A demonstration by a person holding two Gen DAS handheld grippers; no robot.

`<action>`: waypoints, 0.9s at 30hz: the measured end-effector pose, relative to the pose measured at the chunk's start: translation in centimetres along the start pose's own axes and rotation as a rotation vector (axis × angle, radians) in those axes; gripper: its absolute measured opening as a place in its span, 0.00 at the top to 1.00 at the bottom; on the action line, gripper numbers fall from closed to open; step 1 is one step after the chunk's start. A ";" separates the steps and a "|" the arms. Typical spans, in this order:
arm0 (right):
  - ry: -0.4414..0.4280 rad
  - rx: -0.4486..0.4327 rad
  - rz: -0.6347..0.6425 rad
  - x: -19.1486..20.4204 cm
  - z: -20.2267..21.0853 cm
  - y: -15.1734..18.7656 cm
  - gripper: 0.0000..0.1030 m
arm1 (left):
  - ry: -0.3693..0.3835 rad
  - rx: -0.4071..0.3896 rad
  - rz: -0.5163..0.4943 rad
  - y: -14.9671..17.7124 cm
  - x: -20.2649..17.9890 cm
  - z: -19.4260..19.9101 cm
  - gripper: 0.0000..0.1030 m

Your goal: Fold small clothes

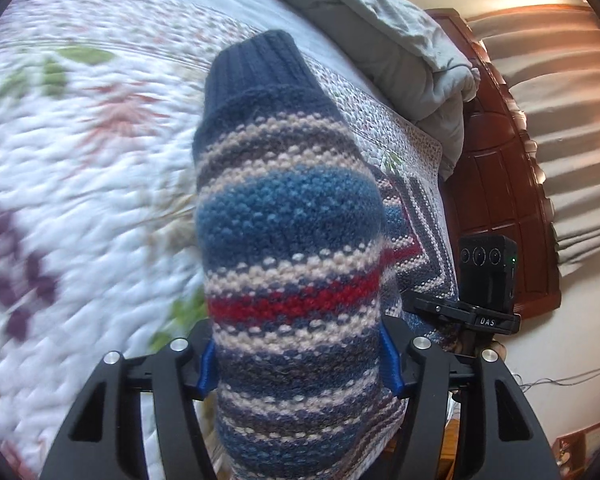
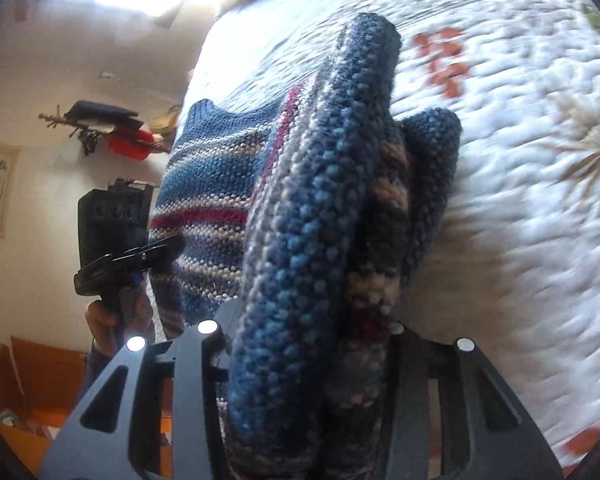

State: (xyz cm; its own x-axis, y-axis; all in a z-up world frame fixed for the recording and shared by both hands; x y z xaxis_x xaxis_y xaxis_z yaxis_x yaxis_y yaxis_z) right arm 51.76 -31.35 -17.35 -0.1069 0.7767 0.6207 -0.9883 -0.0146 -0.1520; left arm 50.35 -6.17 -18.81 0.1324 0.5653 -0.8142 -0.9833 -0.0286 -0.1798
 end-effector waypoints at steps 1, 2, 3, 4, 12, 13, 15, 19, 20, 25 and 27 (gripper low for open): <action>-0.011 -0.001 0.006 1.2 -0.5 0.6 0.62 | -0.002 -0.006 0.004 0.7 0.4 1.5 0.40; -0.021 -0.002 0.010 2.2 -0.9 1.1 0.62 | -0.002 -0.013 0.008 1.2 0.7 2.4 0.40; -0.035 -0.001 0.017 3.9 -1.7 2.0 0.62 | -0.001 -0.024 0.013 2.0 1.2 4.0 0.40; -0.042 0.000 0.022 4.9 -2.3 2.6 0.62 | 0.000 -0.032 0.019 2.8 1.8 5.3 0.40; -0.059 0.016 0.058 12.7 -7.8 7.1 0.62 | -0.015 -0.065 0.088 9.0 7.9 13.5 0.40; -0.064 0.027 0.062 13.5 -8.6 7.7 0.62 | -0.017 -0.067 0.094 9.9 8.7 14.3 0.40; -0.071 0.047 0.068 14.6 -10.0 8.7 0.62 | -0.016 -0.072 0.111 11.4 10.2 15.8 0.40; -0.060 0.089 0.085 16.7 -12.9 10.4 0.62 | -0.015 -0.084 0.146 13.9 13.3 17.7 0.40; -0.055 0.097 0.091 17.1 -13.7 10.5 0.62 | -0.010 -0.088 0.150 14.1 13.7 17.9 0.40; -0.037 0.109 0.103 17.9 -14.7 11.2 0.62 | 0.044 -0.097 0.163 14.8 16.0 18.3 0.40; -0.034 0.115 0.100 17.6 -14.9 11.4 0.61 | 0.061 -0.093 0.163 14.9 16.6 18.2 0.39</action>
Point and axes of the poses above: each gripper's, at about its wrist camera, not at the fingertips, and z roughly against the way its jaws point, x to its left, y to its underside, the point moved 4 cm from there along -z, roughly the way its jaws point, and after that the axes turned 8 degrees about y, right-handed, at the moved point
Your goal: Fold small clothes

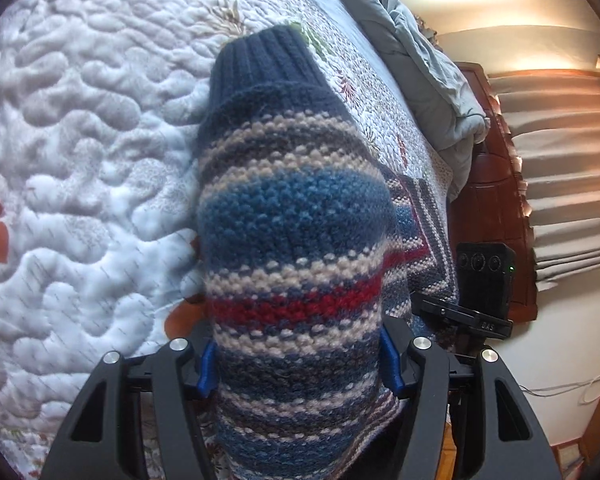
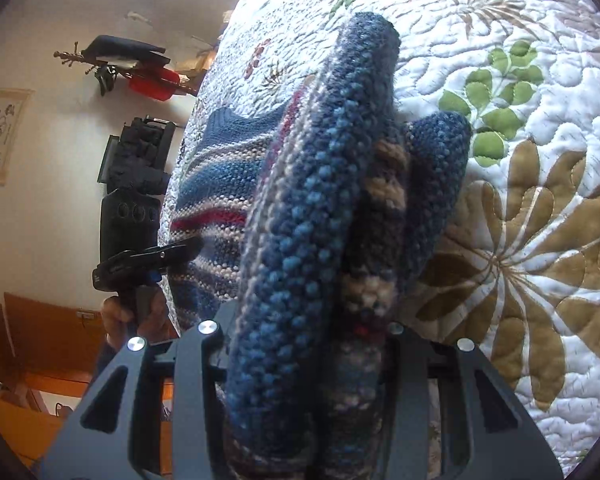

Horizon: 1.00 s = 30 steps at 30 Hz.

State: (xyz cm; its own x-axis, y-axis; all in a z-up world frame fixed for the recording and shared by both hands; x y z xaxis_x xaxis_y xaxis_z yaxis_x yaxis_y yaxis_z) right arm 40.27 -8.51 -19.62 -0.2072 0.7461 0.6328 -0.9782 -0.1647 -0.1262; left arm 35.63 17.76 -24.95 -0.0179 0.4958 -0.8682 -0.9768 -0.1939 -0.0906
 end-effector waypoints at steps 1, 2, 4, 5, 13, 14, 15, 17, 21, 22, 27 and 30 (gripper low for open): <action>-0.001 0.003 -0.001 0.3 -0.3 0.2 0.61 | 0.008 0.002 0.002 -0.1 0.1 -0.2 0.39; -0.002 0.007 -0.004 0.0 -0.5 0.1 0.61 | 0.017 0.003 0.002 -0.2 0.3 -0.3 0.39; -0.017 0.012 -0.014 -0.5 -1.2 -0.4 0.56 | 0.026 0.004 0.001 -0.2 0.7 -0.3 0.38; -0.031 0.012 -0.022 -1.2 -1.3 -0.4 0.54 | 0.027 0.004 -0.002 -0.2 0.8 -0.4 0.36; 0.003 -0.098 -0.035 -2.2 3.1 -1.3 0.32 | -0.134 -0.100 -0.144 0.4 -2.6 2.1 0.20; 0.036 -0.146 -0.041 -2.2 4.5 -2.0 0.32 | -0.165 -0.153 -0.189 0.8 -3.8 3.1 0.18; 0.074 -0.208 -0.049 -2.0 6.0 -3.2 0.32 | -0.173 -0.185 -0.217 1.3 -4.6 3.8 0.17; 0.086 -0.220 -0.057 -1.4 6.3 -4.7 0.32 | -0.192 -0.256 -0.265 2.9 -6.3 4.7 0.14; 0.267 -0.185 -0.034 -1.9 3.6 -5.9 0.44 | -0.390 -0.322 -0.295 5.2 -6.7 4.4 0.14; 0.311 -0.178 -0.042 -2.5 3.1 -5.9 0.44 | -0.408 -0.318 -0.280 5.8 -6.3 4.0 0.14; 0.373 -0.190 -0.040 -3.8 3.5 -4.6 0.42 | -0.496 -0.295 -0.216 8.0 -3.9 3.0 0.14; 0.362 -0.314 0.061 -0.9 7.6 -1.7 0.54 | -0.480 -0.297 -0.223 9.4 -3.8 3.4 0.14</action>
Point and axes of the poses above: each gripper's, at about its wrist camera, not at the fingertips, and z roughly against the way its jaws point, x to its left, y to its underside, the point moved 4 cm from there along -z, roughly the way its jaws point, and after that the axes turned 8 degrees about y, right-handed, at the moved point
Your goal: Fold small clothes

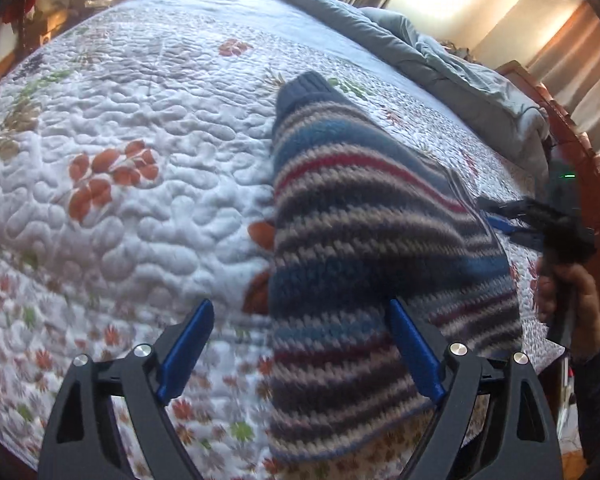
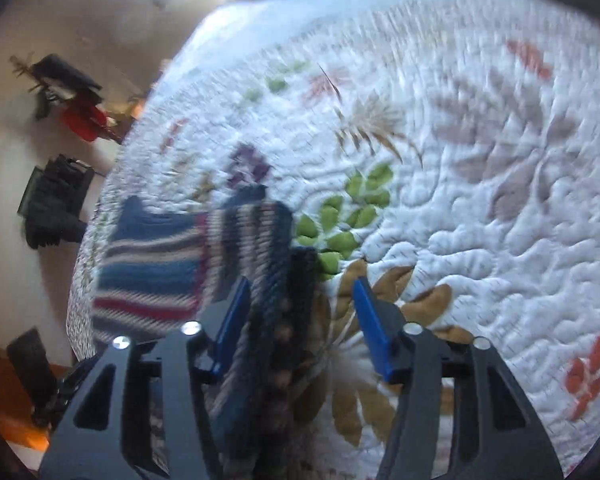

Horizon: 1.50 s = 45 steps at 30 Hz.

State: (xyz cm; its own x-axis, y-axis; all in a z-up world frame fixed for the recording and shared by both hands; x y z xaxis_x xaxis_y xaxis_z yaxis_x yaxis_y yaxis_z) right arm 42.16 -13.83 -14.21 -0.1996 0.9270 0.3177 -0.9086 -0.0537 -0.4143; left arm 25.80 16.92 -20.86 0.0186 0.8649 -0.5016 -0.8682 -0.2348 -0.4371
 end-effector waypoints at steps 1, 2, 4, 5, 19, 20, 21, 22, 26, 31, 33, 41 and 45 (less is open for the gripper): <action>-0.023 -0.033 0.030 1.0 1.4 0.8 0.60 | 0.000 -0.008 -0.012 0.3 -0.3 0.4 0.14; -0.053 -0.058 0.074 2.1 3.0 1.8 0.63 | -0.002 -0.016 -0.024 0.7 -0.5 0.8 0.14; -0.114 -0.043 0.152 4.2 4.2 4.8 0.73 | -0.013 -0.024 -0.037 1.5 -1.0 1.3 0.12; -0.128 -0.013 0.173 4.9 3.9 6.2 0.75 | -0.015 -0.029 -0.041 1.9 -1.3 1.4 0.12; -0.080 -0.038 0.077 3.5 7.1 11.4 0.70 | -0.124 -0.173 -0.156 6.1 -9.0 7.5 0.06; -0.081 -0.053 0.077 3.8 8.1 11.9 0.66 | -0.153 -0.212 -0.182 6.7 -10.4 9.1 0.04; -0.084 -0.080 0.079 4.3 9.7 13.1 0.56 | -0.162 -0.233 -0.201 6.9 -11.2 9.9 0.04; -0.077 -0.100 0.085 4.7 11.0 14.1 0.44 | -0.172 -0.261 -0.226 7.4 -12.4 11.2 0.04; -0.045 -0.178 0.109 6.9 16.3 18.6 0.17 | -0.279 -0.332 -0.292 9.1 -15.9 14.8 0.04; 0.084 -0.290 0.160 9.0 21.1 22.8 0.04 | -0.291 -0.395 -0.298 11.2 -18.5 18.8 0.04; 0.139 -0.329 0.160 9.6 22.9 24.4 0.03 | -0.294 -0.410 -0.287 12.2 -19.0 20.2 0.04; 0.175 -0.418 0.153 10.6 27.3 27.2 0.03 | -0.333 -0.367 -0.256 15.6 -19.8 22.9 0.04; 0.181 -0.440 0.173 11.3 28.7 27.9 0.03 | -0.316 -0.360 -0.252 16.6 -20.0 23.7 0.04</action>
Point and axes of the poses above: each gripper's, at about its wrist camera, not at the fingertips, and z roughly against the way its jaws point, x to its left, y to its underside, the point moved 4 cm from there along -z, roughly the way its jaws point, and after that the axes turned 8 degrees about y, right-handed, at the moved point
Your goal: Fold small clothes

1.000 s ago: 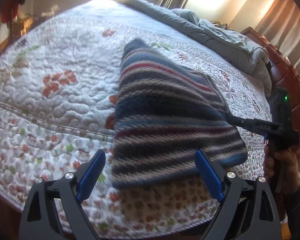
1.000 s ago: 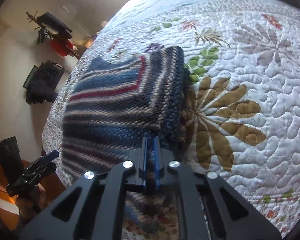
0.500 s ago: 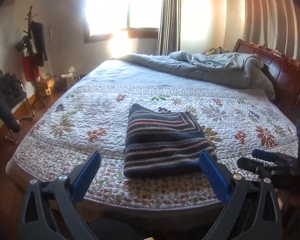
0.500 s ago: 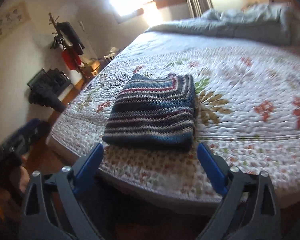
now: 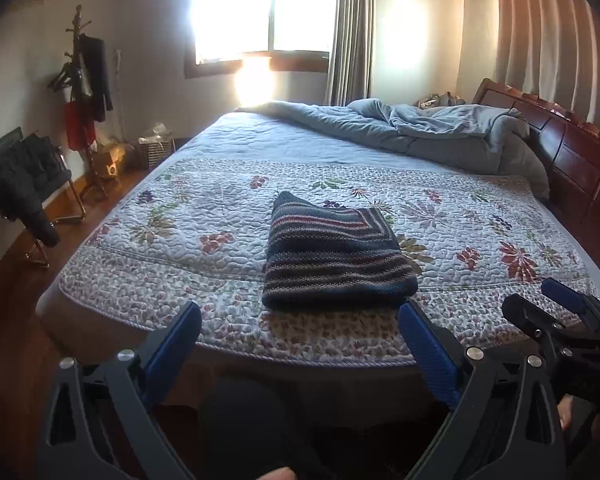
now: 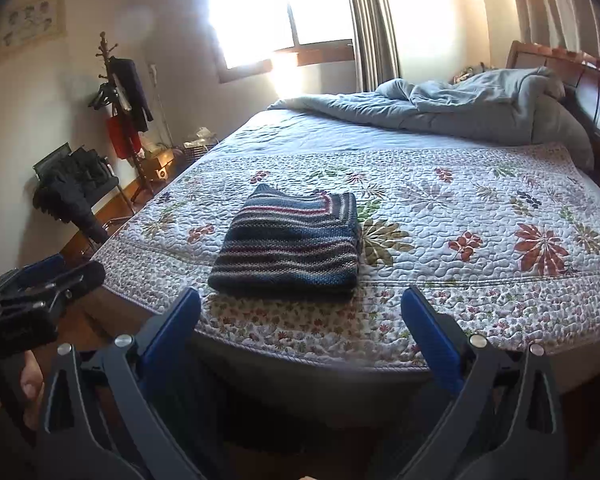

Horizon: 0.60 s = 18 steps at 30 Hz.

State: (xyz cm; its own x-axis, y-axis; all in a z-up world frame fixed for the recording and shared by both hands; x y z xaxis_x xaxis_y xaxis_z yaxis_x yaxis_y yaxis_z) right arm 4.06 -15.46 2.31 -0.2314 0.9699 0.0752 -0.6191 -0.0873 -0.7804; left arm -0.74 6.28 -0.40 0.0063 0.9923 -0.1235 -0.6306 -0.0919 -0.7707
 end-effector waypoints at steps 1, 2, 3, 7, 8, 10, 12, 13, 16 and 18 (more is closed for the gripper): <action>0.002 0.004 0.003 0.2 0.2 0.1 0.03 | 0.001 -0.003 0.003 0.2 0.0 0.3 0.04; 0.003 0.005 0.006 0.2 0.2 0.1 0.03 | 0.005 -0.004 0.008 0.3 0.0 0.6 0.04; 0.005 0.007 0.008 0.4 0.3 0.2 0.03 | 0.011 -0.002 0.011 0.4 -0.1 0.8 0.04; 0.006 0.012 0.008 0.9 0.9 0.5 0.03 | 0.012 -0.004 0.028 0.6 0.0 1.5 0.04; 0.008 0.015 0.010 0.9 0.9 0.5 0.03 | 0.012 -0.004 0.035 0.6 0.1 1.6 0.04; 0.004 0.017 0.008 1.0 0.8 0.6 0.03 | 0.004 -0.002 0.041 0.7 0.2 1.7 0.04; -0.003 0.018 0.010 1.1 0.6 0.5 0.03 | -0.005 -0.004 0.047 0.7 0.3 1.6 0.04; -0.007 0.020 0.014 1.3 0.5 0.5 0.03 | -0.007 -0.003 0.051 0.7 0.4 1.5 0.04; -0.013 0.024 0.025 1.6 0.0 0.6 0.03 | -0.001 0.001 0.068 0.9 0.7 1.0 0.04; -0.017 0.029 0.023 1.7 -0.3 0.7 0.03 | -0.005 0.011 0.067 1.0 0.7 0.6 0.04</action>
State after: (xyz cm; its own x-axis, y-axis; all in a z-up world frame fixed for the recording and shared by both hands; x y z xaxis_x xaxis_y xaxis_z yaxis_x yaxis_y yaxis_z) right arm 3.47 -13.82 1.71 -0.2580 0.9637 0.0679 -0.6348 -0.1161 -0.7639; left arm -1.83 6.92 -0.84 -0.0402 0.9843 -0.1719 -0.6383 -0.1577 -0.7535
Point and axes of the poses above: each gripper's, at about its wrist camera, not at the fingertips, and z roughly against the way its jaws point, x to its left, y to its underside, the point moved 4 cm from there along -z, roughly the way its jaws point, and after that the axes turned 8 degrees about y, right-handed, at the moved point
